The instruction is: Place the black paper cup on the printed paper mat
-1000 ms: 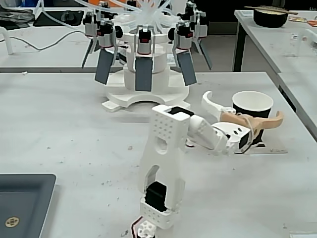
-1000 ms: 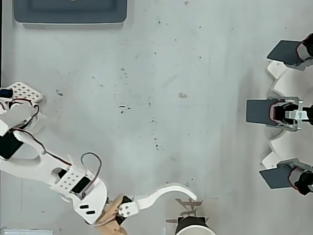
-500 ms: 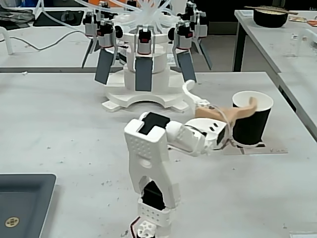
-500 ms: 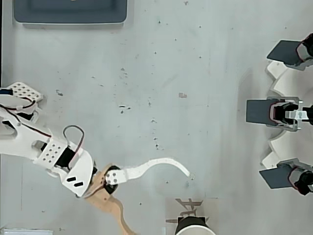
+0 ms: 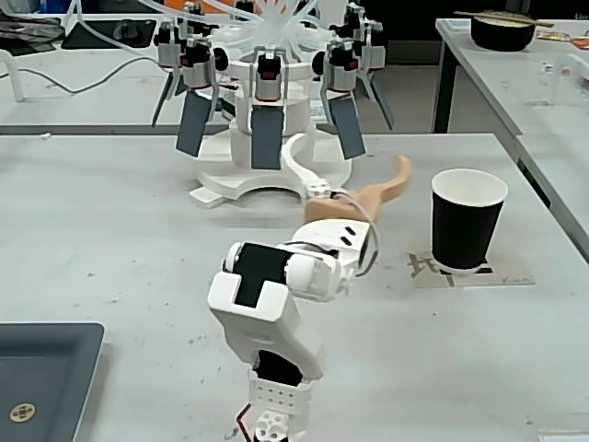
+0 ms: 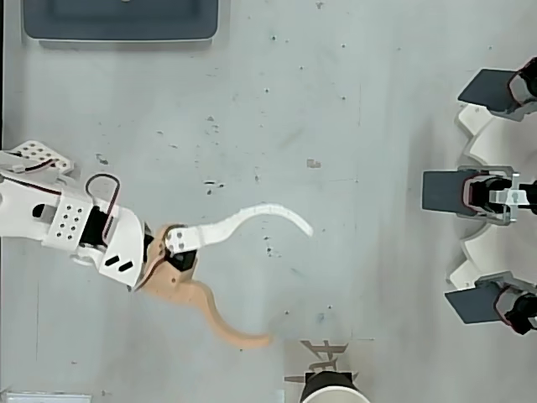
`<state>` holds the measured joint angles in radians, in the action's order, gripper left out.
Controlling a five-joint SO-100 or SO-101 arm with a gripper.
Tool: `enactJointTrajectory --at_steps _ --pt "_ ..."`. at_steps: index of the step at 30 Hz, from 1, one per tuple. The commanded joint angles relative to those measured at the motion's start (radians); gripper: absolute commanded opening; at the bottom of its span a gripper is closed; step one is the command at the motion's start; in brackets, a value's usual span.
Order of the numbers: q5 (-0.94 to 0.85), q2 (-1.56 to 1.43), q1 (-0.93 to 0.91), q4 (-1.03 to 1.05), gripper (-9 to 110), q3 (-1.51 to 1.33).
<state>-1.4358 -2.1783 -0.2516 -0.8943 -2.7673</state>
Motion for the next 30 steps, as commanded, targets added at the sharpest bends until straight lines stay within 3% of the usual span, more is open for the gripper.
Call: enactJointTrajectory --at_steps 1,19,30 --pt "0.005 -0.051 0.058 -0.041 33 -0.011" --pt "-0.064 0.057 0.298 -0.052 23 -0.043" --pt "-0.129 0.265 0.318 -0.017 22 0.167"
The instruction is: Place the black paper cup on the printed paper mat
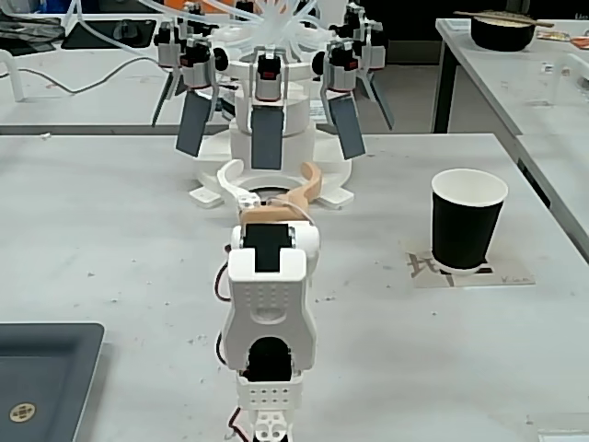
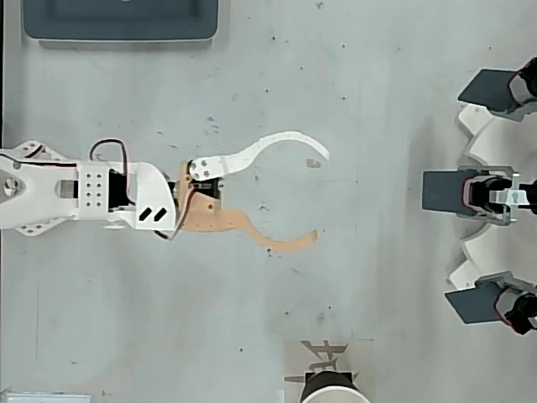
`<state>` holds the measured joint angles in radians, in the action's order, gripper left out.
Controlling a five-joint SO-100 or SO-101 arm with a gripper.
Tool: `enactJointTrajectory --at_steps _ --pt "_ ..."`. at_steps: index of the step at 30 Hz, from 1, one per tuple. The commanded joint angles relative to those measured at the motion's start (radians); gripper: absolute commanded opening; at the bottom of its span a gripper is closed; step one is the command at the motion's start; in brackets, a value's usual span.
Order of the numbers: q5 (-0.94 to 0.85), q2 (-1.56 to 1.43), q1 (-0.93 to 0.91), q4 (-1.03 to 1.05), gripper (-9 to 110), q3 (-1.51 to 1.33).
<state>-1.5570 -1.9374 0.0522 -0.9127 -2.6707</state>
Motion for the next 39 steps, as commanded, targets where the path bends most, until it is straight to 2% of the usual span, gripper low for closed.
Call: enactJointTrajectory --at_steps 1,24,39 --pt "-0.008 0.044 0.017 0.002 22 0.089" --pt "-0.008 0.414 0.029 0.002 15 0.468" --pt "-0.002 0.569 0.031 0.002 13 0.606"
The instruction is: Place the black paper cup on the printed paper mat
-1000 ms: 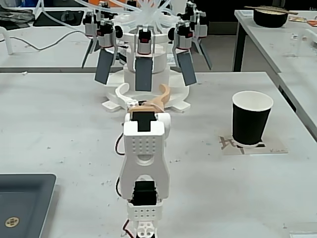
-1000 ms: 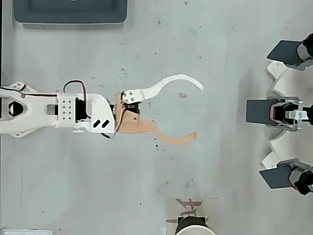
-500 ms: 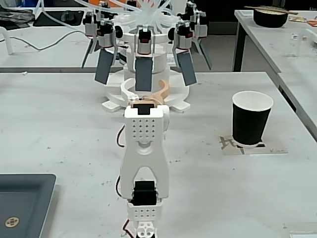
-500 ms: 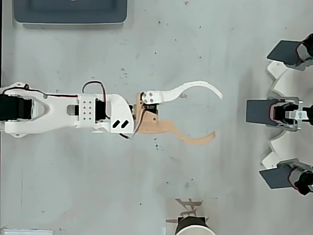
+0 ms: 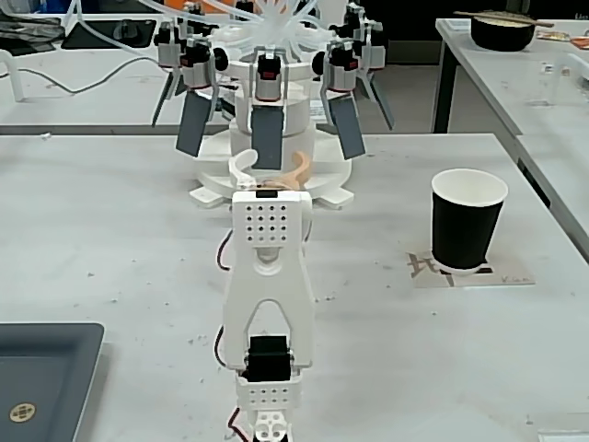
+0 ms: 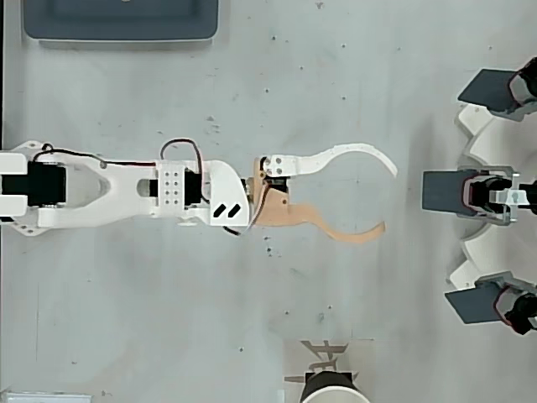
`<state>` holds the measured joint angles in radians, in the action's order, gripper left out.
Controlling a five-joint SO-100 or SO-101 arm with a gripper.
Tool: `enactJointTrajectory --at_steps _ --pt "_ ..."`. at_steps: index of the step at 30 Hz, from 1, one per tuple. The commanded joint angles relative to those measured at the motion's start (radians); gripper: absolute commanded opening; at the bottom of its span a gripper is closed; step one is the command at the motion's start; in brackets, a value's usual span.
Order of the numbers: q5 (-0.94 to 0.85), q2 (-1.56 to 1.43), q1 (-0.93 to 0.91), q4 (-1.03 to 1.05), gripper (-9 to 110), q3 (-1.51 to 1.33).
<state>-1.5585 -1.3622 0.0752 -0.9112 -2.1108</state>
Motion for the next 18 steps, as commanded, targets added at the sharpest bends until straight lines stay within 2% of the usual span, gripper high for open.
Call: enactJointTrajectory --at_steps 1,18 --pt "0.002 0.0 0.008 0.0 13 0.051" --pt "0.002 0.035 0.008 -0.002 13 0.071"
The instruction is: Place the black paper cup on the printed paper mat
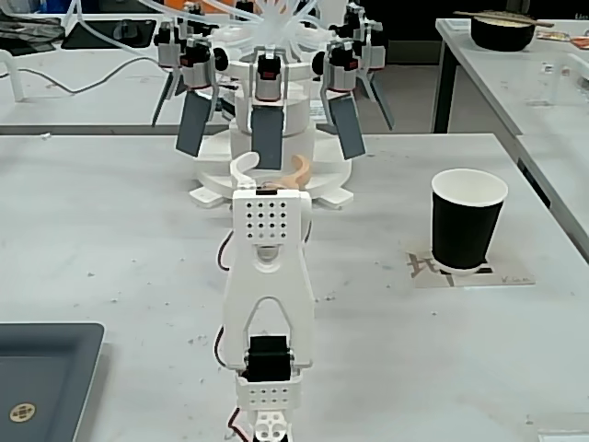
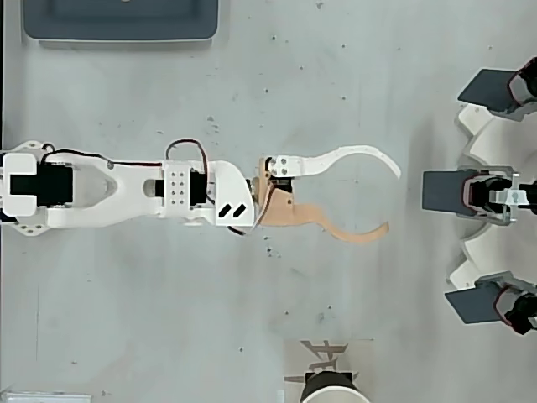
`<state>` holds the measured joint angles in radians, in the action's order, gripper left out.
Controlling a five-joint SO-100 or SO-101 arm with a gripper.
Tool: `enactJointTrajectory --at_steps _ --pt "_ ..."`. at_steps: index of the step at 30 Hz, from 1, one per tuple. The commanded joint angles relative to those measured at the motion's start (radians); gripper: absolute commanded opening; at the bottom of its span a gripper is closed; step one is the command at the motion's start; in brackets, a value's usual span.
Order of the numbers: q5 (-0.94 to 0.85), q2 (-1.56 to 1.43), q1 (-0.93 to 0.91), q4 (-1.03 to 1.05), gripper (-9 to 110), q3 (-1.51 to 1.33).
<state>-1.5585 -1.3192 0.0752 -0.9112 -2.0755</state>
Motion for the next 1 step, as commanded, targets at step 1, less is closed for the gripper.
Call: enactJointTrajectory --at_steps 1 --pt "0.002 -0.008 0.008 -0.002 13 0.035"
